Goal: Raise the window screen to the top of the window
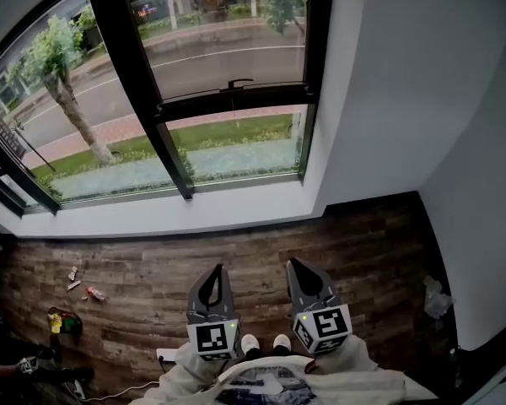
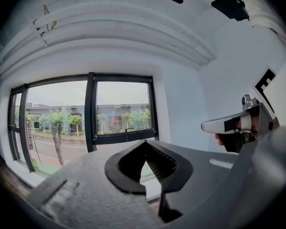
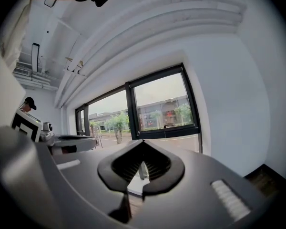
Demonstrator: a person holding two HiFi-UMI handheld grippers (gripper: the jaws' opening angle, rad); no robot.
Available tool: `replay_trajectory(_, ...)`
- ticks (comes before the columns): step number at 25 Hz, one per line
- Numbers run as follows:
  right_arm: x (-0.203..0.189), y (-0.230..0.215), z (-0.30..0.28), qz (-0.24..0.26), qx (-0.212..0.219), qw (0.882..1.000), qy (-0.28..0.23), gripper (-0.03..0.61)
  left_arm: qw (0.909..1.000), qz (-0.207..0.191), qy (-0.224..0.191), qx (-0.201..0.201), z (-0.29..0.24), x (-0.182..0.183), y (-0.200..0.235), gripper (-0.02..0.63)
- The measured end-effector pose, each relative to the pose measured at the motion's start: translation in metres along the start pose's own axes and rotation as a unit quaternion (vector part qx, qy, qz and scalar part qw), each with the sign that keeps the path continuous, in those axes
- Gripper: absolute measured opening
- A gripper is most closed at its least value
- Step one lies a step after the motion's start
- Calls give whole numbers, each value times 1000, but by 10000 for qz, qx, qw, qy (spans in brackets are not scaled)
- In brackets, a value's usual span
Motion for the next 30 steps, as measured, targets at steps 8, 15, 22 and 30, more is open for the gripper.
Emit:
replay_trajectory(8, 10, -34, 8, 30, 7, 9999, -148, 6, 9994, -35, -328, -113, -16, 28, -41, 5)
replay_trajectory(15, 11, -45, 1, 63, 65, 9998, -200, 6, 9982, -139, -548, -219, -32, 38, -60, 5)
replay_trajectory(22, 7, -54, -53, 108, 59, 9998, -166, 6, 9987, 9, -502, -32, -80, 24, -19, 5)
replay_trajectory(30, 20, -70, -196, 173, -217, 9996, -23, 6, 9974, 323, -623, -134, -209, 13, 60, 5)
Point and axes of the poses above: the fingertips, and each gripper's own axes: z backward along the fingers, y to its left, x out of its top, the point moved 8 cm from there along z, backward along the fingers
